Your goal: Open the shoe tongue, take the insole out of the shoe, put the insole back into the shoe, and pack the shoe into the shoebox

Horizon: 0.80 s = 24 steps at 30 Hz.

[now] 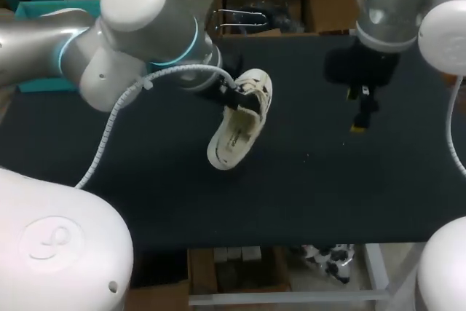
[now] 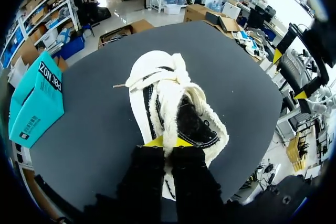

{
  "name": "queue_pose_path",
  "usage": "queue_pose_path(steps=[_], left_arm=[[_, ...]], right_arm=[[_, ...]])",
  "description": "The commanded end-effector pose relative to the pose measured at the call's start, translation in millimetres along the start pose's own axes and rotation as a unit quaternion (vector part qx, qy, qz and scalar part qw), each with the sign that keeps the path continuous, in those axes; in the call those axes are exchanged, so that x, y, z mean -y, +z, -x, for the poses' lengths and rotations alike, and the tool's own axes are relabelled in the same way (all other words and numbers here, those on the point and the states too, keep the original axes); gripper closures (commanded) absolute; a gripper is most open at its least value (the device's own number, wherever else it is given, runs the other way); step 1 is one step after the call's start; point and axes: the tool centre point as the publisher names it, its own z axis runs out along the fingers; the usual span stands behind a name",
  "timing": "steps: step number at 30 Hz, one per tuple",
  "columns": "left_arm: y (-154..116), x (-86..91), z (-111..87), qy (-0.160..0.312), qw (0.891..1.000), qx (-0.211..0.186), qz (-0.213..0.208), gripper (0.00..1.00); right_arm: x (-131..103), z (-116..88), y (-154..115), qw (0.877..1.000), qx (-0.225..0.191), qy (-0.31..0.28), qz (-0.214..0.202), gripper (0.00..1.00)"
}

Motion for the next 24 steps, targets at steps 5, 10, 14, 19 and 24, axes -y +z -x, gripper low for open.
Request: queue_pose_path(steps=[5,10,14,19,24], left_arm=[[-53,17.2,34.4,0.068,0.995,-0.056,-0.038,1.00],[-81,42.9,70.5,0.143,0.986,-0.057,-0.059,1.00],[-113,69.6,113.3,0.219,0.970,-0.061,-0.082,1.00],[-139,95.5,163.0,0.296,0.950,-0.046,-0.090,1.00],[-161,117.4,222.0,0.334,0.936,-0.033,-0.103,1.00]], right_arm=[[3,-1,-1,1.000,0.000,-0.001,0.004,0.00],[3,-1,-1,1.000,0.000,-0.001,0.004,0.00],[3,-1,-1,1.000,0.000,-0.001,0.004,0.00],[3,-1,-1,1.000,0.000,-0.001,0.004,0.00],[3,-1,-1,1.000,0.000,-0.001,0.004,0.00]])
